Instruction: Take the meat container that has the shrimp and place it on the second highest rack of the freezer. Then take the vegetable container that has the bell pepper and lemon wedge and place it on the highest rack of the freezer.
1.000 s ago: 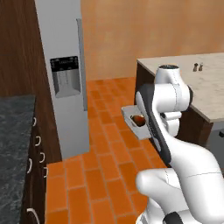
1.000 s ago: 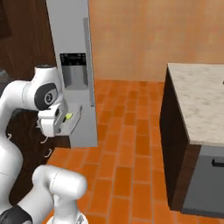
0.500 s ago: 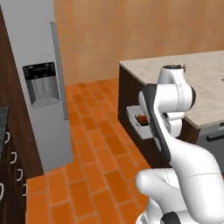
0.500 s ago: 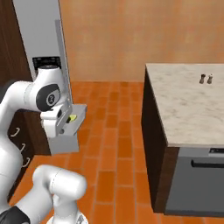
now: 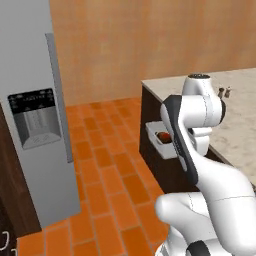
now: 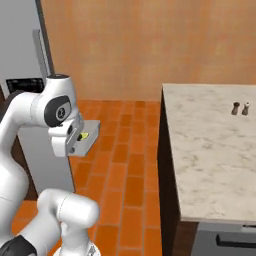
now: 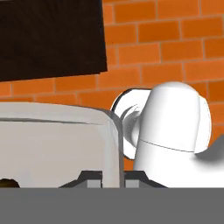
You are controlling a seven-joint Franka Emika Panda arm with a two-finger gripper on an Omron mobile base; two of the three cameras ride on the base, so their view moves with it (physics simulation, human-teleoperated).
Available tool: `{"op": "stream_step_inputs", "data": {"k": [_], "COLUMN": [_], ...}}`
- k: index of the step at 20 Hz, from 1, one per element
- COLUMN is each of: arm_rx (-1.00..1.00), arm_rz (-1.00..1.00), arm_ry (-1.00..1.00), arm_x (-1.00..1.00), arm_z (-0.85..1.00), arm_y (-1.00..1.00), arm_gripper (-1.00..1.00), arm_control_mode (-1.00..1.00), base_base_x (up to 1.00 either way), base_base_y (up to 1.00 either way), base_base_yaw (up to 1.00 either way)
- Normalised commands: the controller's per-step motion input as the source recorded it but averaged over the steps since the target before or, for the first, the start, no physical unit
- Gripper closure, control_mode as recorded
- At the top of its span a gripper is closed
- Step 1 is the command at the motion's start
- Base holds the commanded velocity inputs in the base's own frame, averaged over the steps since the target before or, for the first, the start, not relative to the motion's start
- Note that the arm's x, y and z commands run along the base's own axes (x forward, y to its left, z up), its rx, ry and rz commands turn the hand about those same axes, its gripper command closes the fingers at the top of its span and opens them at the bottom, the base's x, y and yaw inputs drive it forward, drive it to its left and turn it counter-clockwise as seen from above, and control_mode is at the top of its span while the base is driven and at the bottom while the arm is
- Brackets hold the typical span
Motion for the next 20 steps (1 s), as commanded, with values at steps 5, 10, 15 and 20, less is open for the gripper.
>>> {"op": "stream_step_inputs", "data": {"k": [5, 10, 15, 20], "arm_rx": [0.0, 0.0, 0.0, 0.0], "arm_rz": [0.0, 0.0, 0.0, 0.0], "arm_ry": [0.0, 0.0, 0.0, 0.0], "arm_x": [0.0, 0.0, 0.0, 0.0], "arm_z": [0.0, 0.0, 0.0, 0.0], "arm_y": [0.0, 0.0, 0.0, 0.0], "arm_gripper": [1.0, 1.0, 1.0, 1.0], "arm_control_mode": [1.0, 1.0, 1.0, 1.0], "base_base_x": [1.0, 0.96, 1.0, 1.0], "base_base_y": [-0.09, -0.36, -0.27, -0.2], "base_base_yaw": [0.11, 0.14, 0.13, 0.11]}}
